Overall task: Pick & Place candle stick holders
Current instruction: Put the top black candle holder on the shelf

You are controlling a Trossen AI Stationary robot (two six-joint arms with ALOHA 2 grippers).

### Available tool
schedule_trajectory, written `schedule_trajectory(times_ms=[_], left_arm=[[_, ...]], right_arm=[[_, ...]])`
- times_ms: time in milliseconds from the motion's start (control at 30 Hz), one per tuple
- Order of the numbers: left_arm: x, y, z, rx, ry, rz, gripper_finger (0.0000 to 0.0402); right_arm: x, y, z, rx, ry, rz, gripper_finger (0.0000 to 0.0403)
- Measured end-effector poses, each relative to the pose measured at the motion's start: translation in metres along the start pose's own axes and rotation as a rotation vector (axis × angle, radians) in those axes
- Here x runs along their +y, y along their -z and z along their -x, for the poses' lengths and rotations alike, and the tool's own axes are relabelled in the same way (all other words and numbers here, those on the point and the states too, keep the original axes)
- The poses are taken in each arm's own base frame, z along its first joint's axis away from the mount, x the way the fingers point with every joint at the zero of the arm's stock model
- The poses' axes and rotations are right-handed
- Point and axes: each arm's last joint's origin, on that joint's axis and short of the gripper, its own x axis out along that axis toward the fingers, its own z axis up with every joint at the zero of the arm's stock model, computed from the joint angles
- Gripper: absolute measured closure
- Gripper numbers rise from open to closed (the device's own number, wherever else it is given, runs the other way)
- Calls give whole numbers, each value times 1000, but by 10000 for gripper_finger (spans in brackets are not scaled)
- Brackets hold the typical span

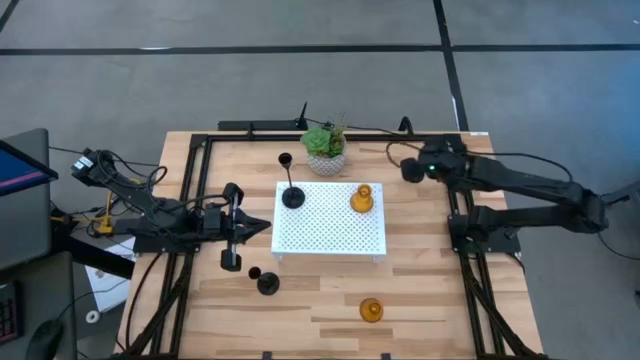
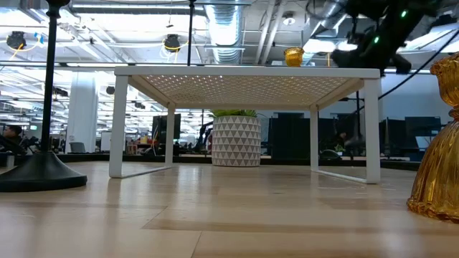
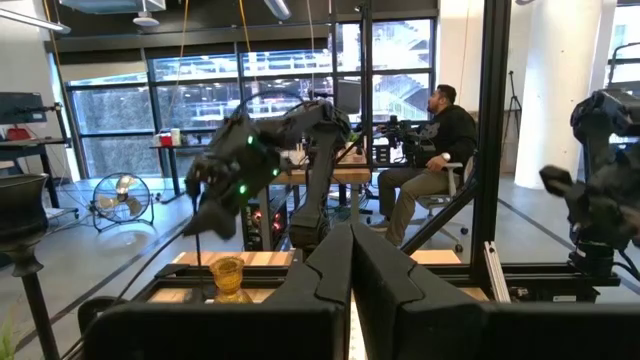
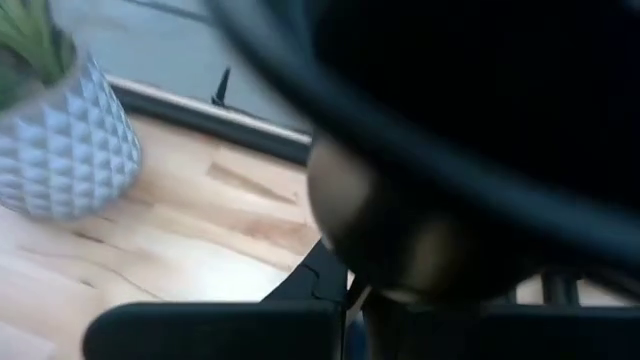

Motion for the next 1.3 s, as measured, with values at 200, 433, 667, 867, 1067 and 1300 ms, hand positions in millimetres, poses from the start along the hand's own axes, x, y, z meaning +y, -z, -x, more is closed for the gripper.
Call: schedule_trajectory(times_ms=[200,433,667,867,1067,1300], left_arm=[[0,0,0,0,0,0,395],[0,0,0,0,0,4,395],[0,0,0,2,0,29,395],[0,0,0,2,0,29,395],[0,0,0,2,0,28,395],[0,0,0,3,1,28,395]], right_arm=[[-12,-34,34,-110,-68,-21,401],[-13,-81,78,-235,-177,-6,402],[5,-119,122,-326,-352,61,402],[47,-128,147,-343,-496,224,402],[89,-129,162,-337,-606,343,403],[129,-124,172,-292,-772,452,403]])
